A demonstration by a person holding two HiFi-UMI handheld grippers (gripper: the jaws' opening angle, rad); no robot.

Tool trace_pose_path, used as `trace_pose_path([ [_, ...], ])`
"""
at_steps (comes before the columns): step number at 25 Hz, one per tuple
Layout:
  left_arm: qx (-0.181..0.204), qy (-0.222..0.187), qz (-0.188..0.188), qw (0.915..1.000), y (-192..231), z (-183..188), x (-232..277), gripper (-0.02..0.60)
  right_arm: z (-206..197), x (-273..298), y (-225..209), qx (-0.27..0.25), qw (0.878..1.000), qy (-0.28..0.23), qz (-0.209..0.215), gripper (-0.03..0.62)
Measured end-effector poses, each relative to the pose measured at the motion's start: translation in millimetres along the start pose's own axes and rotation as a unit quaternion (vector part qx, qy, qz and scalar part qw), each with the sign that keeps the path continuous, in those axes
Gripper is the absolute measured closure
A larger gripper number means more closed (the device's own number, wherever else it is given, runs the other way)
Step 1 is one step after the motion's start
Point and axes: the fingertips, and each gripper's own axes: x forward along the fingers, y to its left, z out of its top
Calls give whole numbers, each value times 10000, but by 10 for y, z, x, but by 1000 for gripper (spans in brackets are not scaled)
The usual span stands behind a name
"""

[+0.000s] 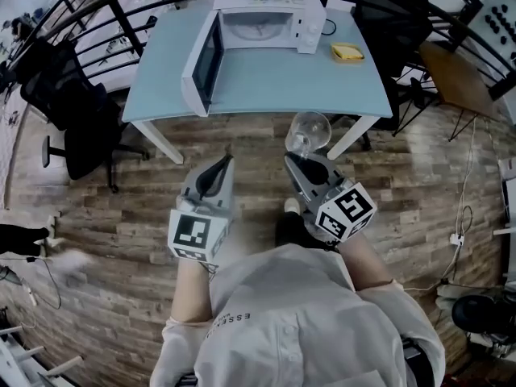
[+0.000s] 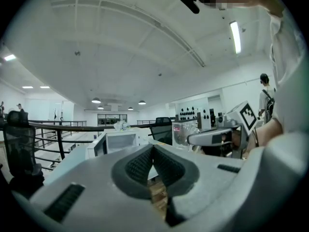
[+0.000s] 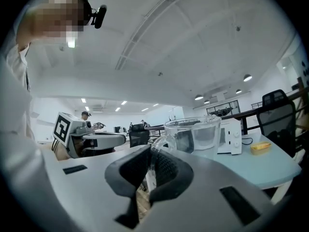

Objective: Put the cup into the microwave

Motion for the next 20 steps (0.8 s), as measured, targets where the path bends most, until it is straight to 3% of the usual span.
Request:
trace_pose_path([
  [8,124,-126,641,9978,354,452,1166,580,398,497,-1175,-139,9979,50,625,576],
  [14,19,-40,754,9971,448,500,1992,580,464,797,-1962,-152,9953,216,936,576],
  [20,-109,149,822,9964,606,402,2449,580,444,1102,-2406,-124,9934,322,1090,577],
])
